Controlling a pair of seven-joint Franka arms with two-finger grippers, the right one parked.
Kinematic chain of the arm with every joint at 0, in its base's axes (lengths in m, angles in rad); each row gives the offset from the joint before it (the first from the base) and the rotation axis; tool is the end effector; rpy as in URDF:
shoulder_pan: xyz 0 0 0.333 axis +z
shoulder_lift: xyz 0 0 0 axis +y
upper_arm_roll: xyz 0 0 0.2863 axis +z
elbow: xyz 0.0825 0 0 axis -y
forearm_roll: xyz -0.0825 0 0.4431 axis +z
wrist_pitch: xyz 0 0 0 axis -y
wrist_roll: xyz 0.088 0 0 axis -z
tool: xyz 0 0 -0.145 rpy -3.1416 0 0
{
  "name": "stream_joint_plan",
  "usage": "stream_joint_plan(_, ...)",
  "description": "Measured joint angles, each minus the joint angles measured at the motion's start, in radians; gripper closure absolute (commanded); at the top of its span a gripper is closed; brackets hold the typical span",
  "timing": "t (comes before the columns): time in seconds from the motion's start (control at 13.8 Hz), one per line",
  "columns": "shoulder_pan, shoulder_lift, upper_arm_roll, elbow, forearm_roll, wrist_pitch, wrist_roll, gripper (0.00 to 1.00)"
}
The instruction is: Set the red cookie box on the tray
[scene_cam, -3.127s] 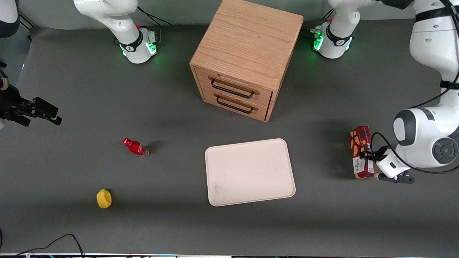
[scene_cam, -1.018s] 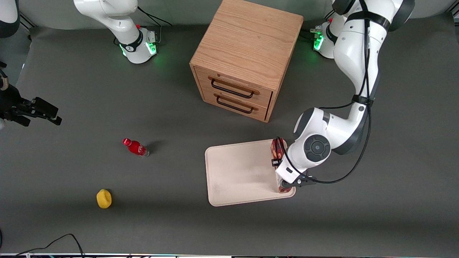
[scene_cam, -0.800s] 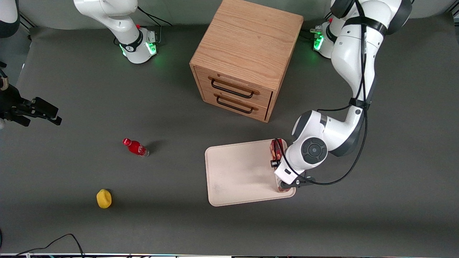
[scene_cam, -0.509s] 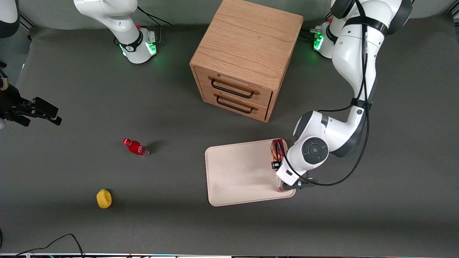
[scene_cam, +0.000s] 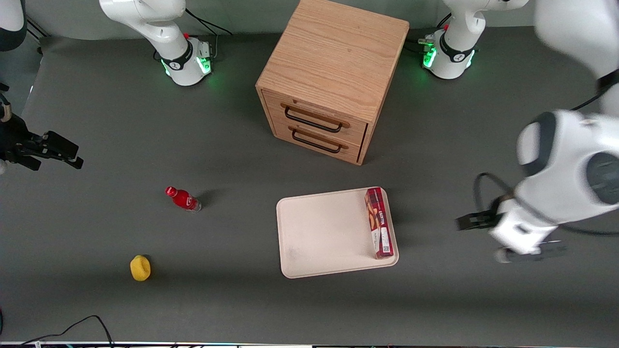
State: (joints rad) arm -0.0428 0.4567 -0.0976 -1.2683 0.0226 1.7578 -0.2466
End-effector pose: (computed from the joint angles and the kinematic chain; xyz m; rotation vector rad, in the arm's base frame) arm 0.7379 -0.0899 0.4262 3.1094 0.1760 0.0471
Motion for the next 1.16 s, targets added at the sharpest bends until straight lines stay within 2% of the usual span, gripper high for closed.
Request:
stream_joint_plan(0.29, 0.13, -0.147, 0.006, -0.005, 0.003, -0.13, 0.172, 0.0)
stream_joint_plan(0.51, 0.166, -0.204, 0.006, -0.007, 0.002, -0.188, 0.238, 0.0)
stream_joint_plan(1.16, 0.222, -0.218, 0.003, -0.034, -0.055, -0.199, 0.32, 0.0)
